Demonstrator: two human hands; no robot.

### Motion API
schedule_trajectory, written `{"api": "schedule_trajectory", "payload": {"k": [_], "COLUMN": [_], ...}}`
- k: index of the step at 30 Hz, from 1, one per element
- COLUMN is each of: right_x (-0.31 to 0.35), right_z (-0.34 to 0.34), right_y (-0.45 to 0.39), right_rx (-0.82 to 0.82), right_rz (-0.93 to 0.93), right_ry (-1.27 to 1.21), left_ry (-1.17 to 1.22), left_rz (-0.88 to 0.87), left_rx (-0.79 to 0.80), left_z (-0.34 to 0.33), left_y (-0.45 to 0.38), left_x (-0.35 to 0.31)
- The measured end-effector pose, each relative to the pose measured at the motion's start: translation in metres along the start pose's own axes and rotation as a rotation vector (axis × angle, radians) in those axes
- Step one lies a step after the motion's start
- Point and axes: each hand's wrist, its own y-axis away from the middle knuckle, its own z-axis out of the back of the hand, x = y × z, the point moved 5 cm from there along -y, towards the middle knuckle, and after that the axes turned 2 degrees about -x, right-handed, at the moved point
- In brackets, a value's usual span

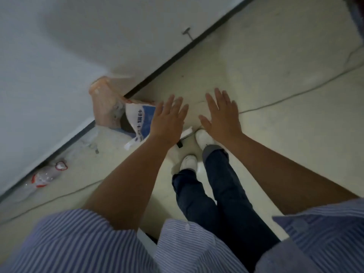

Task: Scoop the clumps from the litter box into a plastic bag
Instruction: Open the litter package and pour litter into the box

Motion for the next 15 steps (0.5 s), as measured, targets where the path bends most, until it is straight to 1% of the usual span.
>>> {"api": "schedule_trajectory", "payload": {"k": [4, 8, 12, 15], "right_x": [-0.083, -0.148, -0.205, -0.245], "right_z": [-0.011, -0.03, -0.059, -0.095], "right_y": [0.084, 0.184, 0.286, 0.36], "right_rx": [-0.007, -0.042, -0.179, -0.264], "right_rz": [-0.292, -0.541, -0.802, -1.01], "right_ry": [-0.117, -0.237, -0.467, -0.644], "left_ry": [-0.172, -0.337, -0.52, -0.608], "left_rz": [-0.244, -0.478, -0.714, -0.869], "left_rx": [0.049, 0.059, 0.064, 0.042], "left_z": [0.02, 0.034, 0.028, 0.013], "left_y": [0.003, 0.031, 0.071, 0.101], "left_x": [-0.089, -0.197, -0.318, -0.407]}}
